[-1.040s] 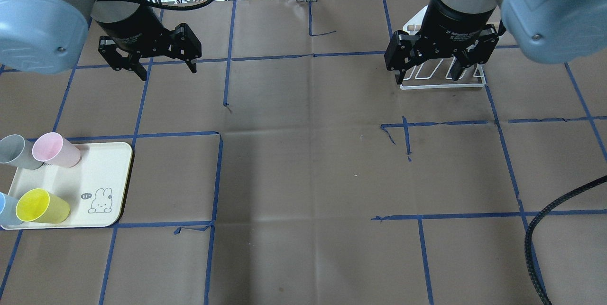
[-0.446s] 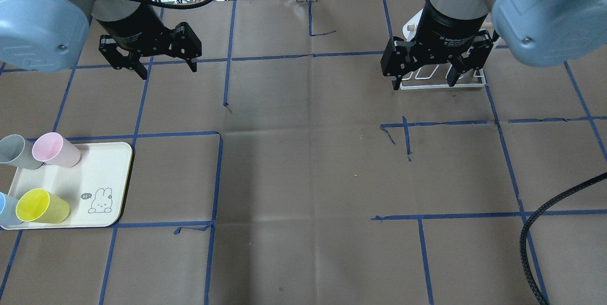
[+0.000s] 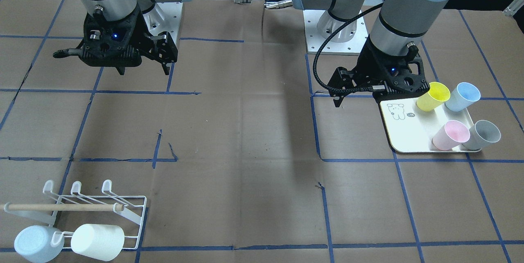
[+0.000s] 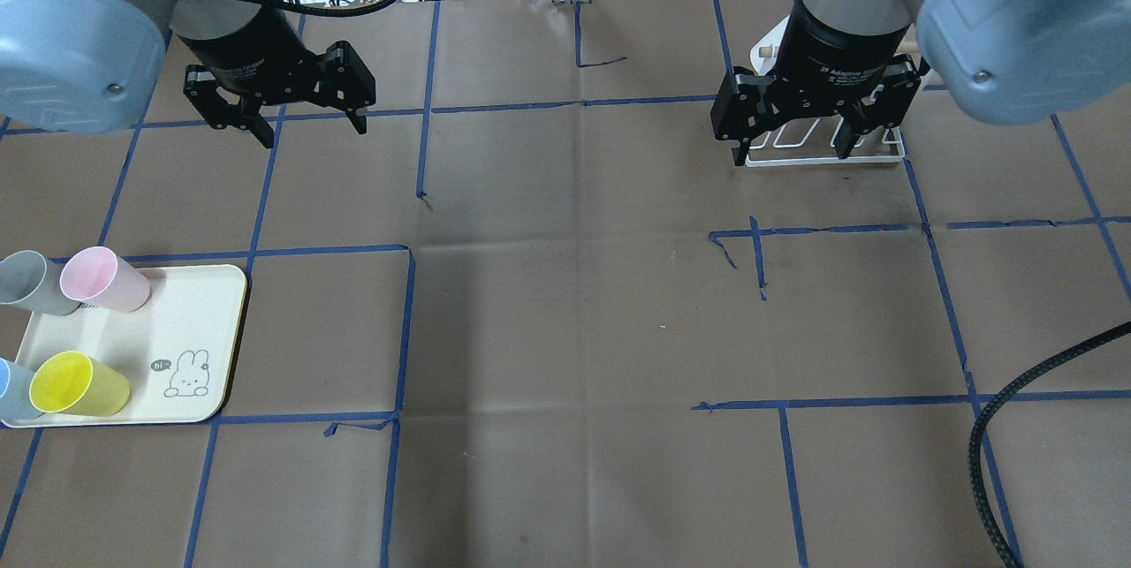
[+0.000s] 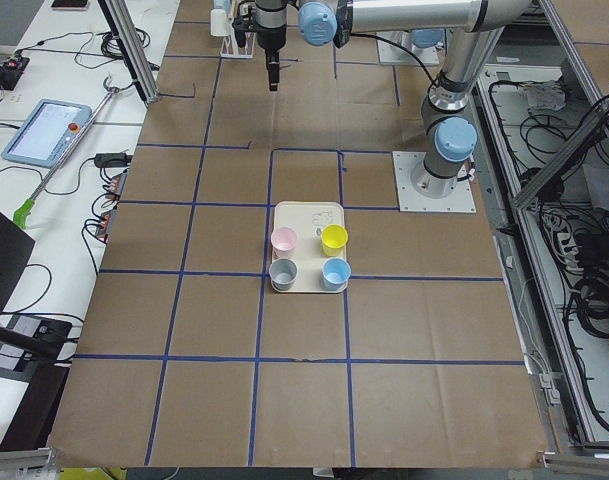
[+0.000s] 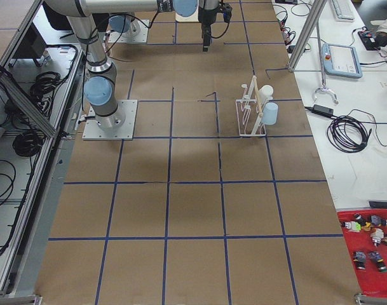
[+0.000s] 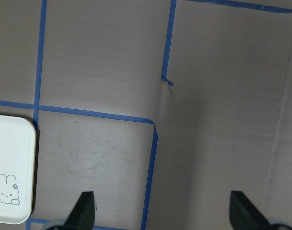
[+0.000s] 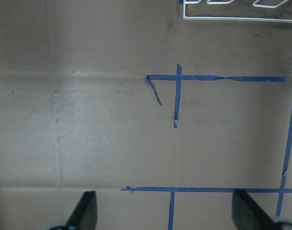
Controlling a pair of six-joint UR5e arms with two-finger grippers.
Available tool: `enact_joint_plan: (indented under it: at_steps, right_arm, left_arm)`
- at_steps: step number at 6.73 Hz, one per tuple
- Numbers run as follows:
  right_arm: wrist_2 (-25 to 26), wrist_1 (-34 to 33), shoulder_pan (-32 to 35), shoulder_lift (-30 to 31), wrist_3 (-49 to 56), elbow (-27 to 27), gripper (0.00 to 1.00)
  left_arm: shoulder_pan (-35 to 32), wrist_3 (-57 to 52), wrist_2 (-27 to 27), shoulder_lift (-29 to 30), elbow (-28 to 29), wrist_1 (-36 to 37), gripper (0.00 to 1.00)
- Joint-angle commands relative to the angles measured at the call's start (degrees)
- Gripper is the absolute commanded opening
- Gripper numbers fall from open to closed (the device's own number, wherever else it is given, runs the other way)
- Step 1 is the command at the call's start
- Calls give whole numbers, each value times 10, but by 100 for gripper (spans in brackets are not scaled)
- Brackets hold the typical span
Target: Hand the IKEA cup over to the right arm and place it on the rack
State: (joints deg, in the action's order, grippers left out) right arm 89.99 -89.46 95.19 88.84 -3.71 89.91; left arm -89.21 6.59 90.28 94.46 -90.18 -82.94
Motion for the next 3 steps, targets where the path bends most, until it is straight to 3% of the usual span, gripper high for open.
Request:
enact_joint_plan:
  at_steps: [1,3]
  right_arm:
    - [-1,-3,0,0,0,0,100]
    - [-2,-3,0,0,-1,1,100]
  left_arm:
    - [0,0,0,1,0,0,99]
    - [0,-1,1,0,-1,0,99]
